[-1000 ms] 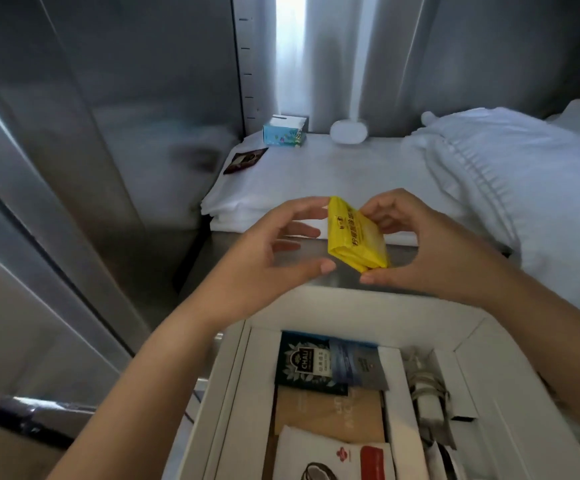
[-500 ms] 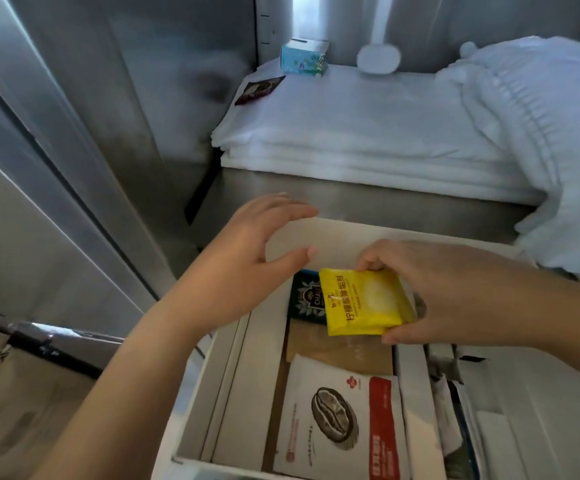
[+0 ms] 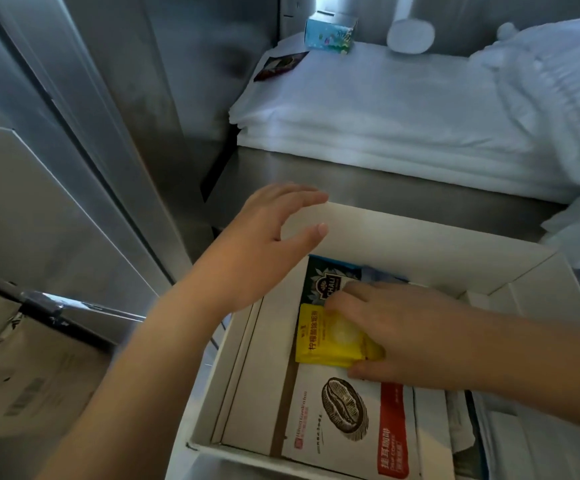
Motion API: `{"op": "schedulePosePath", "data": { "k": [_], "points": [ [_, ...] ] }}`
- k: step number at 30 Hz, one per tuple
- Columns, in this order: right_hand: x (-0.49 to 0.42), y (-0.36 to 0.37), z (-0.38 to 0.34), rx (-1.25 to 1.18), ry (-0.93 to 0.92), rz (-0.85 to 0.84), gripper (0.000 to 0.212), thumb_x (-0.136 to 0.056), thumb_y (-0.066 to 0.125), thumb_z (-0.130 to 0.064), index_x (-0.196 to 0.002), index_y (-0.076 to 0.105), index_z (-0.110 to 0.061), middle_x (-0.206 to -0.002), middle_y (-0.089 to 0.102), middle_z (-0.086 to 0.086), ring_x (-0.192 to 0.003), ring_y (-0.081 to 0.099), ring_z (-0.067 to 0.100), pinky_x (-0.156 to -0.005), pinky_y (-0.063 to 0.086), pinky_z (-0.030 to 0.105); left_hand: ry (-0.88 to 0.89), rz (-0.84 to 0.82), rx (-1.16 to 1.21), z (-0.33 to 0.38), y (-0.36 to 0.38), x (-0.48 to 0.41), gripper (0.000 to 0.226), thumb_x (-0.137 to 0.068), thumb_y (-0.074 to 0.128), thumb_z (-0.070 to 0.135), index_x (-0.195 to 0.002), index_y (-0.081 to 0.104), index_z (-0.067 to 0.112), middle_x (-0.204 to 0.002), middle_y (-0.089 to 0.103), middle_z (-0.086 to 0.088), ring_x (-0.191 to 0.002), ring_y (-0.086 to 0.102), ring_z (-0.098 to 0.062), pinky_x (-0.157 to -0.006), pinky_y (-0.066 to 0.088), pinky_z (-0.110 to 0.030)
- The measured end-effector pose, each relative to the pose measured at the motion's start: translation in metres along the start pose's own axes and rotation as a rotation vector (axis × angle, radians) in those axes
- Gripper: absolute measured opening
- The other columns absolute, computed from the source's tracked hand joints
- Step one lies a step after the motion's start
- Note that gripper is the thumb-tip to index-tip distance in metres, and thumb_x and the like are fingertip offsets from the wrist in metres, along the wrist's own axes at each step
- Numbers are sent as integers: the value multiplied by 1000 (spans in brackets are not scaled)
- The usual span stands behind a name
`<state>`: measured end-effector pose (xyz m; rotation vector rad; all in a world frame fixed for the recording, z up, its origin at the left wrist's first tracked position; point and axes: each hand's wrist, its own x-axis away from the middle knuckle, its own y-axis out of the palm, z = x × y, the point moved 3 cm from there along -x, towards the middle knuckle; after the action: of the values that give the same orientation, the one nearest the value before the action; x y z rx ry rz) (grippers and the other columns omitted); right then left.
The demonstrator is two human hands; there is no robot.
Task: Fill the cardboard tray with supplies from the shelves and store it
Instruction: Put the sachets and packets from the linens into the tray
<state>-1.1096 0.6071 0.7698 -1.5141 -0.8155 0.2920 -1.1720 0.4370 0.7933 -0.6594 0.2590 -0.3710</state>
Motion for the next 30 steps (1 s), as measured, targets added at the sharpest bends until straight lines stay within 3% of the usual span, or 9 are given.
{"op": "schedulePosePath", "data": {
  "k": [6,9,12,17,22,24,27,30],
  "points": [
    [-3,5,-6,55,-40,46,67,-83,42,-69,-136,28,-30,-131,39,-7,-112,40,10,-91,46,31,-1,4,8,1,0,0,42,-93,51,40,-134,48,38,-131,39,28,-128,26,11,-94,19,-2],
    [-1,0,-2,56,-61,63,71,-82,35,-75,-138,30,-31,-132,40,-10,-115,36,7,-94,38,22,-1,7,23,1,0,-1,41,-93,52,39,-134,48,37,-131,40,27,-128,27,11,-96,21,-4],
    [2,-12,5,-63,-88,68,61,-84,32,-73,-134,33,-38,-129,38,-17,-113,34,-2,-85,29,6,0,11,20,1,0,0,41,-93,52,38,-134,49,37,-125,39,32,-128,26,11,-98,20,-4],
    [8,-22,7,-17,-254,20,30,-95,40,-43,-123,48,-36,-123,49,-13,-111,45,2,-88,47,23,4,9,13,1,0,-1,41,-92,52,38,-133,49,36,-124,39,32,-125,27,14,-94,19,2],
    [6,-8,8,-22,-274,-72,46,-93,24,-45,-133,44,-41,-136,38,-14,-123,30,1,-91,28,11,11,3,8,1,0,0,41,-92,51,39,-134,48,36,-129,40,28,-127,27,12,-98,22,-4],
    [4,-4,8,-17,-278,-75,44,-95,26,-45,-136,42,-43,-138,34,-15,-124,27,0,-92,23,10,13,3,3,1,0,0,42,-92,51,39,-134,48,36,-130,40,28,-127,26,12,-98,21,-4],
    [2,0,7,-28,-275,-118,41,-99,35,-40,-139,38,-43,-142,28,-14,-126,22,1,-98,19,11,16,4,2,1,0,0,42,-92,51,39,-134,48,36,-130,40,27,-126,26,12,-96,20,-1],
    [2,1,6,-34,-274,-143,41,-99,36,-40,-140,37,-44,-143,26,-14,-127,21,2,-104,24,17,16,5,5,0,0,1,42,-93,52,38,-134,48,36,-130,40,26,-127,27,11,-96,21,-3]
  ]
}}
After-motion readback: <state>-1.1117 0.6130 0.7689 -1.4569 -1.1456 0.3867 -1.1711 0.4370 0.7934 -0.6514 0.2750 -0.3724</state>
